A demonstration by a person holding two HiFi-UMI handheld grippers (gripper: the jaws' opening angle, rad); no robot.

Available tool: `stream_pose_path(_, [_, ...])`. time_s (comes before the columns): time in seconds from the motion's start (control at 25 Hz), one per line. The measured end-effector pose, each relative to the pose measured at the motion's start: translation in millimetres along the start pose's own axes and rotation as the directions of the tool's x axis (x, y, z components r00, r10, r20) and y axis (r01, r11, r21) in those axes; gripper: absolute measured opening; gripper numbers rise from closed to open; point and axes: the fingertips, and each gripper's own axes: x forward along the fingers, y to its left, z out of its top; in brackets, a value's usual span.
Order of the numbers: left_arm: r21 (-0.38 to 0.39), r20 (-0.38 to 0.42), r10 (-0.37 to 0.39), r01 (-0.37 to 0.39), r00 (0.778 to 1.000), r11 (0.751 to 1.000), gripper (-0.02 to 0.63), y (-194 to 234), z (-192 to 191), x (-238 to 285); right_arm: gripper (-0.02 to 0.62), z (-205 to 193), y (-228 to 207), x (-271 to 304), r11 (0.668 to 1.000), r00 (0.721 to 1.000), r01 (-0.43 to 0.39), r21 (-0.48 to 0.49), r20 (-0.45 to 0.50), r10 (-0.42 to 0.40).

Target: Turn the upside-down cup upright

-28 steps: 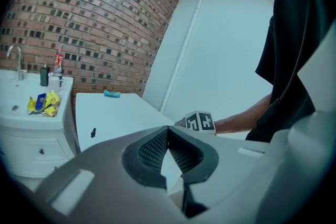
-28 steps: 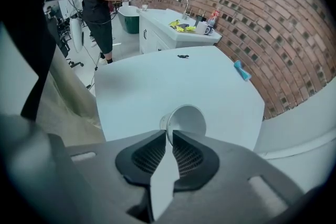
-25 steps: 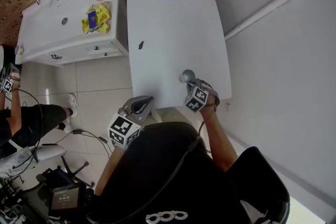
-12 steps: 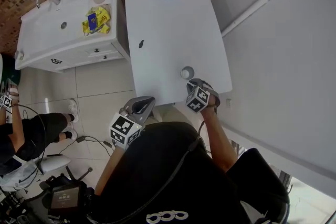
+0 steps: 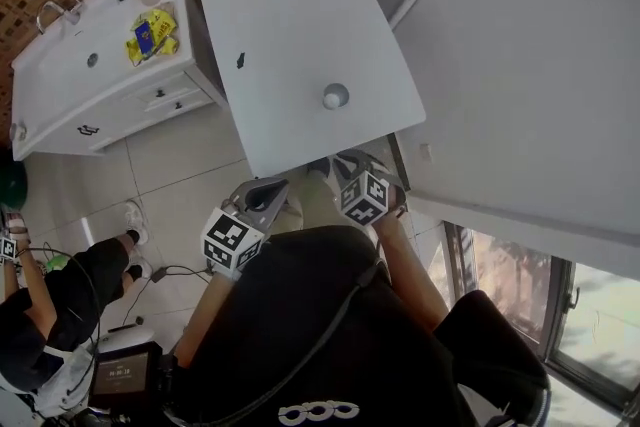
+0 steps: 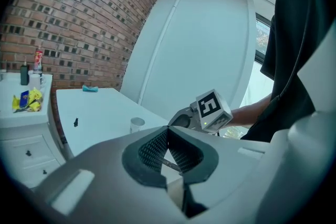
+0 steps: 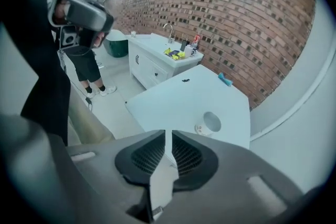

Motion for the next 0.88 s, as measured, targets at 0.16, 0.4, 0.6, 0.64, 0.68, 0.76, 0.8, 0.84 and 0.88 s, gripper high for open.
stream_pose_path(0.16, [0.009, -0.004, 0.007, -0.007, 1.000, 1.000, 0.015, -19, -12, -3, 0.029, 8, 39, -27, 0.996, 0.993, -0.053, 0.078, 0.110, 0.044])
stream_pose_path(0.4, [0.022, 0.001, 0.051, -0.051, 0.999, 0.998, 0.015, -55, -28, -9, 0.029, 18, 68, -75, 0.969, 0.946, -0.156, 0.192, 0.313, 0.090])
stream_pose_path(0.6, [0.031, -0.009, 0.064, -0.064, 0.998, 0.997, 0.015, -115, -49, -5, 0.028, -7, 83, -130, 0.920, 0.893, -0.248, 0.303, 0.440, 0.096])
stream_pose_path(0.64, [0.031, -0.015, 0.062, -0.061, 0.998, 0.998, 0.015, -130, -56, -2, 0.028, -15, 86, -142, 0.914, 0.885, -0.257, 0.313, 0.457, 0.092])
stream_pose_path(0.68, [0.030, -0.019, 0.056, -0.056, 0.998, 0.998, 0.015, -146, -61, 1, 0.029, -23, 90, -155, 0.911, 0.876, -0.264, 0.318, 0.475, 0.089])
stream_pose_path(0.76, [0.031, -0.018, 0.038, -0.037, 0.999, 0.999, 0.015, -179, -71, 8, 0.028, -41, 99, -181, 0.907, 0.857, -0.278, 0.315, 0.508, 0.086])
stream_pose_path(0.8, [0.035, -0.018, 0.029, -0.028, 0.999, 0.999, 0.015, -196, -76, 13, 0.028, -52, 104, -194, 0.906, 0.847, -0.285, 0.313, 0.524, 0.085])
stream_pose_path(0.84, [0.040, -0.020, 0.022, -0.021, 1.000, 0.999, 0.015, -213, -81, 18, 0.028, -64, 110, -206, 0.904, 0.838, -0.293, 0.313, 0.538, 0.086])
stream_pose_path(0.88, [0.045, -0.022, 0.016, -0.015, 1.000, 0.999, 0.015, -229, -87, 24, 0.028, -77, 116, -218, 0.900, 0.830, -0.302, 0.314, 0.551, 0.086])
